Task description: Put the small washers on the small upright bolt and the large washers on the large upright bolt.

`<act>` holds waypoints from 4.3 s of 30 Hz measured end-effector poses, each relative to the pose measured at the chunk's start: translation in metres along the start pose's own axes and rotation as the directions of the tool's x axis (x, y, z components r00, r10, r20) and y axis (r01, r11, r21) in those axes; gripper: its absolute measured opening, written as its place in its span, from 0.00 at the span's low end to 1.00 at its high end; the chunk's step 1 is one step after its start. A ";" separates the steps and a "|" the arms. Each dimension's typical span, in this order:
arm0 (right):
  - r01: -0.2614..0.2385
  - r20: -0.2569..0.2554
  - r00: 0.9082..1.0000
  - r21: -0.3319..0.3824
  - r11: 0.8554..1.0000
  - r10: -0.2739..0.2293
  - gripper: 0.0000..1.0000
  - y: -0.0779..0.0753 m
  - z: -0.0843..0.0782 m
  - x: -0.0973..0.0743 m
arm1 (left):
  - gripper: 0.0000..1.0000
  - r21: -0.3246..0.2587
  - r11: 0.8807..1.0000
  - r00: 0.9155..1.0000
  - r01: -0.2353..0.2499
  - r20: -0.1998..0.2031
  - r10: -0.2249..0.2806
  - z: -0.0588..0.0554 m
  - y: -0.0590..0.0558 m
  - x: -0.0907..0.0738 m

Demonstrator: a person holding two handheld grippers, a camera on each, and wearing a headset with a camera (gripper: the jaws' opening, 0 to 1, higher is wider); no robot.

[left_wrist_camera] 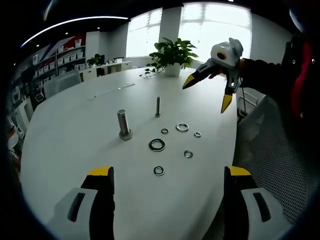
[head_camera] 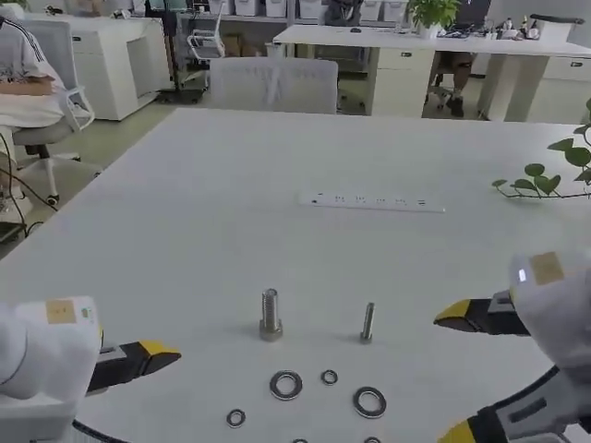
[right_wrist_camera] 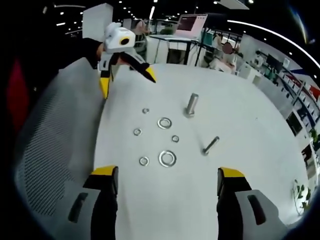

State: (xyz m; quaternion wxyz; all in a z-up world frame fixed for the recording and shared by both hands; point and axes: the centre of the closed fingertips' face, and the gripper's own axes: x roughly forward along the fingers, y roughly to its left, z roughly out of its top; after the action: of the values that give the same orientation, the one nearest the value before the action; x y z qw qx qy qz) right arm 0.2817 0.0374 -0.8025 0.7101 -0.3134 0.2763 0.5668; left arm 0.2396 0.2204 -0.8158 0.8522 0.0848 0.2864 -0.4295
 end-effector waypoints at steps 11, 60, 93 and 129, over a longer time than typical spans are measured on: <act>-0.048 -0.065 0.997 -0.050 0.998 0.045 0.72 -0.009 0.006 0.010 | 0.91 -0.002 1.000 1.000 -0.005 0.004 0.005 0.001 0.001 0.000; -0.251 -0.397 0.903 -0.173 0.952 0.165 0.34 -0.001 -0.016 0.075 | 0.88 0.009 1.000 1.000 -0.009 0.009 0.009 0.004 0.001 -0.001; -0.280 -0.473 0.861 -0.132 0.951 0.187 0.29 0.001 -0.021 0.083 | 0.86 0.010 1.000 1.000 -0.014 0.022 0.013 0.005 0.000 -0.003; -0.272 -0.503 0.847 -0.129 0.954 0.173 0.23 0.000 -0.021 0.083 | 0.84 0.010 0.999 0.999 -0.035 0.035 0.035 0.008 0.003 -0.008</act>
State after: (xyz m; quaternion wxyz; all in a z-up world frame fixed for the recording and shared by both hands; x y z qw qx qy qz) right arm 0.2976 0.0741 -0.8779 0.5127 -0.4794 0.4234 0.5727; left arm 0.2416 0.2243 -0.8052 0.8641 0.0868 0.2677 -0.4174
